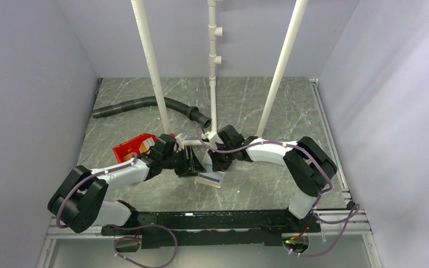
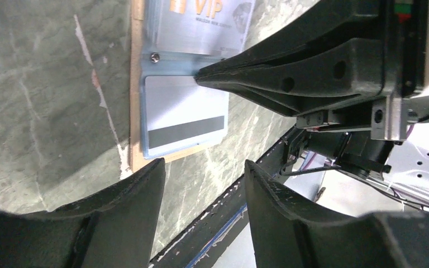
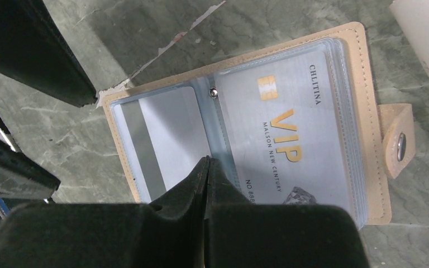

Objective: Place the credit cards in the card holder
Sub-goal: Insert the credit card into the card holder.

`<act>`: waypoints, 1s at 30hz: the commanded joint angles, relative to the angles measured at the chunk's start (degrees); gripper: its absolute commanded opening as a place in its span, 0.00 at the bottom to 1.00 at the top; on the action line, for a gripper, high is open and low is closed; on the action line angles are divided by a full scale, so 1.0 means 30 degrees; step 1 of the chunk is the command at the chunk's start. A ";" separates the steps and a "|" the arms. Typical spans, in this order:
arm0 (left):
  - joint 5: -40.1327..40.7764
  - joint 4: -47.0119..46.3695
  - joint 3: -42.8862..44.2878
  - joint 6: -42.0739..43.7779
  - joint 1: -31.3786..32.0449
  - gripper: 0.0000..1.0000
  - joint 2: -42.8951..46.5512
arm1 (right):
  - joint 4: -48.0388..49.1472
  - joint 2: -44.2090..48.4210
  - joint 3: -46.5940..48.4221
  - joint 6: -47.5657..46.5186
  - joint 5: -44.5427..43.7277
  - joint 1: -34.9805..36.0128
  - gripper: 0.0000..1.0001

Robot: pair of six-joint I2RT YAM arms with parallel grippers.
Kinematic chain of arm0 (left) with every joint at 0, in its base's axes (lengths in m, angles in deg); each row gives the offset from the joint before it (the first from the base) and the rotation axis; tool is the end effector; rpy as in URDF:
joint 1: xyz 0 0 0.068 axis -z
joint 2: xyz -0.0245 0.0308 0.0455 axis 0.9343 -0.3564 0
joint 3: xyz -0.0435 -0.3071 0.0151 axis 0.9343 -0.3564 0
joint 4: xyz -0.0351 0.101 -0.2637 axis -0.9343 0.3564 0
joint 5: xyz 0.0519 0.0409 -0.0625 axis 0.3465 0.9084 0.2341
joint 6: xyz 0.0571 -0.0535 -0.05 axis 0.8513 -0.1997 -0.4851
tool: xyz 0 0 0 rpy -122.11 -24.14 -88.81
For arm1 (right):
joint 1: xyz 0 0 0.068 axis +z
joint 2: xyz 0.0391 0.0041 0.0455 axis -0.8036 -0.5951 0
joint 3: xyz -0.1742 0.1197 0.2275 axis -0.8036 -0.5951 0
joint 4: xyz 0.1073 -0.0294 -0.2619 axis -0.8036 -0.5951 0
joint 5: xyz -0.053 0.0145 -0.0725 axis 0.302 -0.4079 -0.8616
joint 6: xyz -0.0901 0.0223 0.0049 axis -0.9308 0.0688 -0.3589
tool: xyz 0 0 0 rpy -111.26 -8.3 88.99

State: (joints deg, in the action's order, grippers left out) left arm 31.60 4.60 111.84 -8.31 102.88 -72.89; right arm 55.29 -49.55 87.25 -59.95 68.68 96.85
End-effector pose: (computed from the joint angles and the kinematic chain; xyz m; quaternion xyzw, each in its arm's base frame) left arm 0.2142 -0.1912 0.1545 -0.0397 0.8906 -0.4320 0.1364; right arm 0.2503 0.2825 0.1339 -0.4120 0.8439 0.2843 0.1931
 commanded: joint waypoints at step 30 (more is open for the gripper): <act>0.0722 -0.0823 0.0106 0.0043 -0.0013 0.60 -0.1289 | -0.0223 -0.0372 -0.0769 -0.0019 0.0449 0.0066 0.00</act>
State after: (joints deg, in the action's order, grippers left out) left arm 33.00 2.04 111.82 -8.55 102.88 -78.12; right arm 56.51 -49.55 86.62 -59.95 69.49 96.68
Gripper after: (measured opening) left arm 0.595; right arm 0.007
